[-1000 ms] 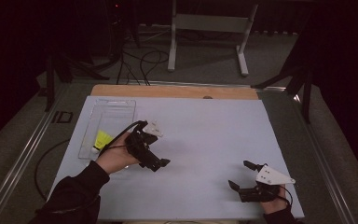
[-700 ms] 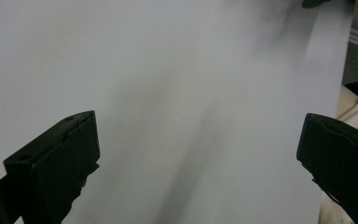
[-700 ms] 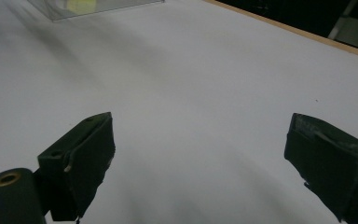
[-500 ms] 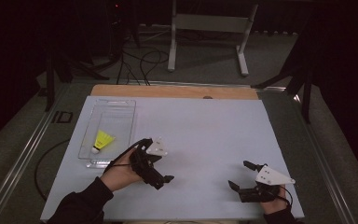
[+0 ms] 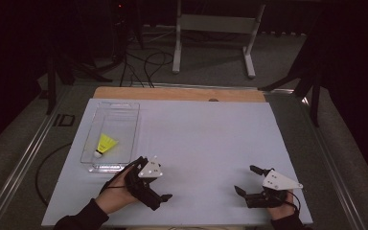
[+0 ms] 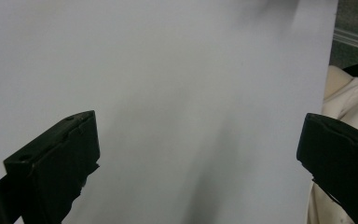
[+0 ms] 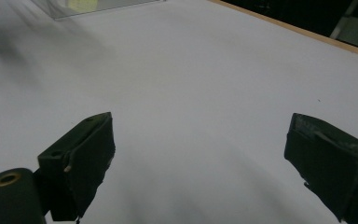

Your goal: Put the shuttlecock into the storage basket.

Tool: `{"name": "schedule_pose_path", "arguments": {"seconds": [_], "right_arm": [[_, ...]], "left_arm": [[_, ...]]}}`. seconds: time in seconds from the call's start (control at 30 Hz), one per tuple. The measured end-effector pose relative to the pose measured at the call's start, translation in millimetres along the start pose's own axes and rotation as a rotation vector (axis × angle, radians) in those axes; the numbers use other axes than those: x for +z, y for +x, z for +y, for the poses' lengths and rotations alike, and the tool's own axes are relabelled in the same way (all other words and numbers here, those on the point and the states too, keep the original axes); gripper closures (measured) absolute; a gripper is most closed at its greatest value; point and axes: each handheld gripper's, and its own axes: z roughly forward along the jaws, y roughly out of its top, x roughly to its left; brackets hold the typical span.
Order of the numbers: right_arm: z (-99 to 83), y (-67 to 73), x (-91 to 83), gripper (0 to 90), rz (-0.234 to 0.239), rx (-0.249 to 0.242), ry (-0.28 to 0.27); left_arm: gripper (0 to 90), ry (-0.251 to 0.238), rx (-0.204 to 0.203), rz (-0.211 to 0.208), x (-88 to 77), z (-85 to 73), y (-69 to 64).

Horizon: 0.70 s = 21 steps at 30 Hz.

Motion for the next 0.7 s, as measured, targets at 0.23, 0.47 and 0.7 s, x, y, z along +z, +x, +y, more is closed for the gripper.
{"name": "schedule_pose_path", "arguments": {"seconds": [0.23, 0.47, 0.7], "right_arm": [[-0.1, 0.0, 0.8, 8.6, 0.006, 0.0, 0.004], [0.0, 0.2, 0.8, 8.6, 0.009, 0.001, 0.005], [-0.2, 0.1, 1.2, 8.6, 0.012, 0.0, 0.007]], "left_arm": [[0.0, -0.02, -0.01, 0.005, -9.0, -25.3, 0.8], [0.0, -0.053, -0.029, -0.012, -17.4, -48.3, 5.6], [0.0, -0.08, -0.061, -0.021, -23.6, -68.9, 9.0]]}}
